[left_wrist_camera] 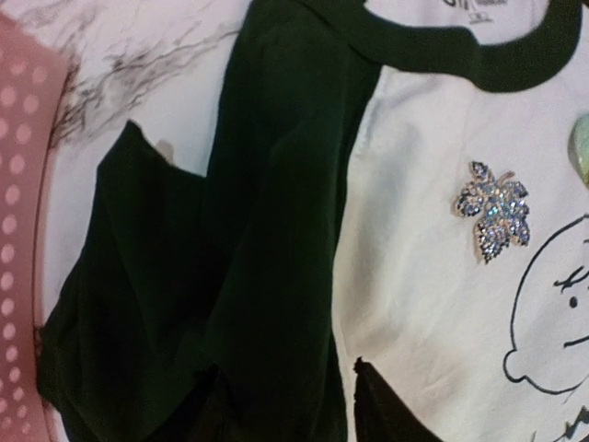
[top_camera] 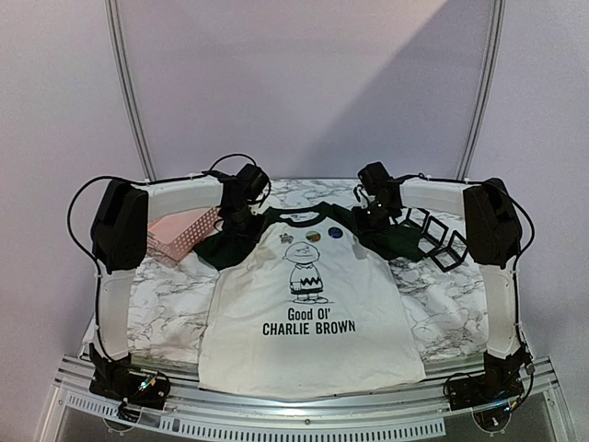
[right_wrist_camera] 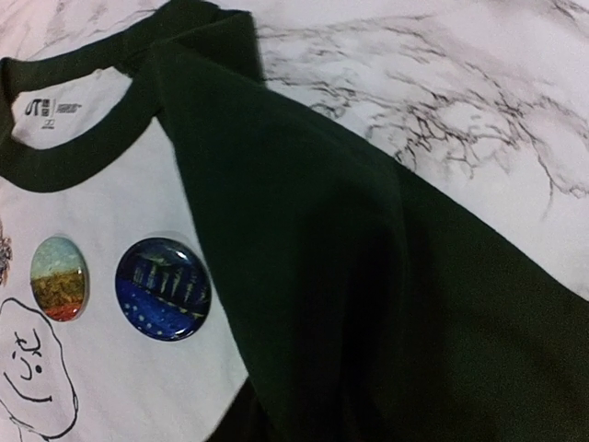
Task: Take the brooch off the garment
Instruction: Move the flattened clothing to the center of the board.
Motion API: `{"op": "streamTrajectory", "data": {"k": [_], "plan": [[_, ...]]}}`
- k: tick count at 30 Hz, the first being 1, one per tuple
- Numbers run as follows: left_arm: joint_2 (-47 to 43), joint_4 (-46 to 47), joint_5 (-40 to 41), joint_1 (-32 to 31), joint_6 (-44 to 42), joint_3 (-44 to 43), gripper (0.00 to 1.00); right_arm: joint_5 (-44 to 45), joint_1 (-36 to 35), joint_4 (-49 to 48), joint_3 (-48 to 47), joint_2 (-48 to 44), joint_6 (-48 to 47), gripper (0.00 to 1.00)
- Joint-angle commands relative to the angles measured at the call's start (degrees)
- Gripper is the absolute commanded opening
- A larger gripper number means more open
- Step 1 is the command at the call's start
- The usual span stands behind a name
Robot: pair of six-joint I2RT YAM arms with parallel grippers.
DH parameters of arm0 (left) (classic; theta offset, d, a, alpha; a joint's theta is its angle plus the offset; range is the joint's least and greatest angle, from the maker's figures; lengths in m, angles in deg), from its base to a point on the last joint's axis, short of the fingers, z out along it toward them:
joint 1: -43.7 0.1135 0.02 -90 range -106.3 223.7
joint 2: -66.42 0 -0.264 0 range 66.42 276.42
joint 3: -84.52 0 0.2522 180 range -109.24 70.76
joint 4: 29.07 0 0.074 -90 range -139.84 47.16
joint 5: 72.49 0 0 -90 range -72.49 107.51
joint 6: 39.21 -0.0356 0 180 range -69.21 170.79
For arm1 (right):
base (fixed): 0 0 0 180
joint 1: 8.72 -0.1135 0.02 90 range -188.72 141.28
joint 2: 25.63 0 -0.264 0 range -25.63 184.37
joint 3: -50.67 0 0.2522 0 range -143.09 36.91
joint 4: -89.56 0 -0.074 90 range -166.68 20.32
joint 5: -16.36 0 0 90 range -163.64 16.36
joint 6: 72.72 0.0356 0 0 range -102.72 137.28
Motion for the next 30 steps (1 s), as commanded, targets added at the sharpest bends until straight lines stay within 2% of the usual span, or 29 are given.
{"op": "streamTrajectory", "data": {"k": [1, 6, 7, 16, 22, 23, 30], "plan": [[2.6, 1.6, -2.6, 1.9, 0.6, 1.4, 0.38, 1.5, 0.5, -0.2, -0.9, 1.4, 0.7, 0.15], [2.6, 2.0, -4.0, 3.1, 1.3, 3.4, 0.04, -3.3, 2.2, -2.1, 1.3, 0.5, 2.8, 0.06], [2.3, 2.0, -4.1, 3.2, 1.4, 3.9, 0.01, -4.5, 2.6, -2.4, 1.9, 0.2, 3.1, 0.05], [-4.5, 4.7, -7.7, 4.6, 3.9, 15.4, 0.0, -11.6, 4.0, -4.8, 4.9, -1.9, 3.8, 0.04], [-15.7, 7.6, -9.3, 5.1, 6.4, 29.2, 0.0, -14.7, 3.2, -5.5, 4.9, -1.7, 2.8, 0.03], [-20.0, 8.8, -9.4, 5.1, 7.9, 34.9, 0.0, -14.3, 2.1, -5.5, 4.7, -1.4, 2.5, 0.03], [-36.0, 13.1, -6.6, 5.4, 14.8, 50.9, 0.0, -15.5, -1.0, -6.4, 2.9, -0.7, 3.4, 0.03]]}}
